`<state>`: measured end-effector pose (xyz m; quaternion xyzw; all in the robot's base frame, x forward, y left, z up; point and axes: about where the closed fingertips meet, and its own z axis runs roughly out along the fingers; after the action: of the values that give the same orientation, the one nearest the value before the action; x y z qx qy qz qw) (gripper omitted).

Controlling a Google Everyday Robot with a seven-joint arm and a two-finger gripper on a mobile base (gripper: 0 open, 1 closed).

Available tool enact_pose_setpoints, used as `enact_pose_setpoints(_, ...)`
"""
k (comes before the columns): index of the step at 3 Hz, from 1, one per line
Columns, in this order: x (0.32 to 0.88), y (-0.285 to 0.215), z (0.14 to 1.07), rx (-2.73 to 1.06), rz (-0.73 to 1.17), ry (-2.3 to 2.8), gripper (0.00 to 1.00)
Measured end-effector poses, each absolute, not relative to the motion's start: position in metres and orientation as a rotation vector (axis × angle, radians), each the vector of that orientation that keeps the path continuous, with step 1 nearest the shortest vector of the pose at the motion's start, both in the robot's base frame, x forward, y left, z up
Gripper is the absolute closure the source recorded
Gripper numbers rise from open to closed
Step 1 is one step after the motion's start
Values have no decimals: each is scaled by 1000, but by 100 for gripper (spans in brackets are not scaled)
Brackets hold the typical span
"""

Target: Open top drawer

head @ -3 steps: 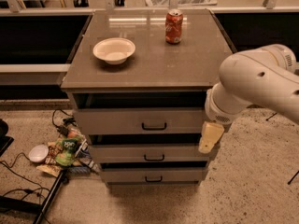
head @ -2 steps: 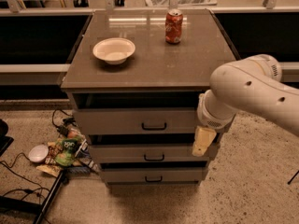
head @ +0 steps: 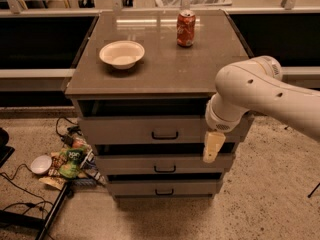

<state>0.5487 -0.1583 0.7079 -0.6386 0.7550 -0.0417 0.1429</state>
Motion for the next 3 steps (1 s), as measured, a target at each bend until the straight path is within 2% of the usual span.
enact_pose_setpoints(1, 559, -160, 699, -1855, -80, 2201, 0)
enact_pose_setpoints(2, 571, -162, 683, -1865, -17, 2239, 18)
enact_pose_setpoints(3, 572, -160, 666, -1864, 53, 2273, 41)
